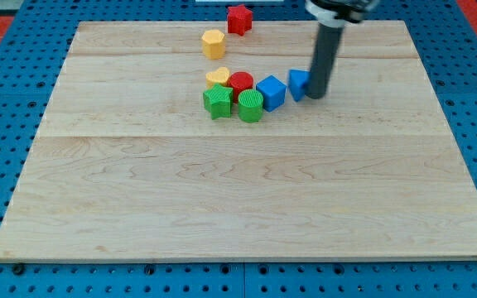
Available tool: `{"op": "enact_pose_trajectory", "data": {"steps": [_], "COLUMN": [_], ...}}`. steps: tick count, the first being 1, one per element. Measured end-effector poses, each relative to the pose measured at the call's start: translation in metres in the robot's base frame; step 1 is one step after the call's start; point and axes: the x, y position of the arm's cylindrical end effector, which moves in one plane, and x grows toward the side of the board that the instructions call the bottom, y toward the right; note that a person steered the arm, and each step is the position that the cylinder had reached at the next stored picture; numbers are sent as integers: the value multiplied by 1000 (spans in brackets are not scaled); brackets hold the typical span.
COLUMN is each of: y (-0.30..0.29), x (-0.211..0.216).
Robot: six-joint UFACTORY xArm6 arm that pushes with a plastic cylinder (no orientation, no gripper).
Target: Push the yellow hexagon into the yellow heart
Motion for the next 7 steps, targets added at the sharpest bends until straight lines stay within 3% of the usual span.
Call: {"op": "enact_pose_trajectory", "data": {"steps": [1,2,3,5,6,7], "y": [-35,12,-8,-97,-54,13], "x": [-23,-33,-61,-35,-52,-119]}}
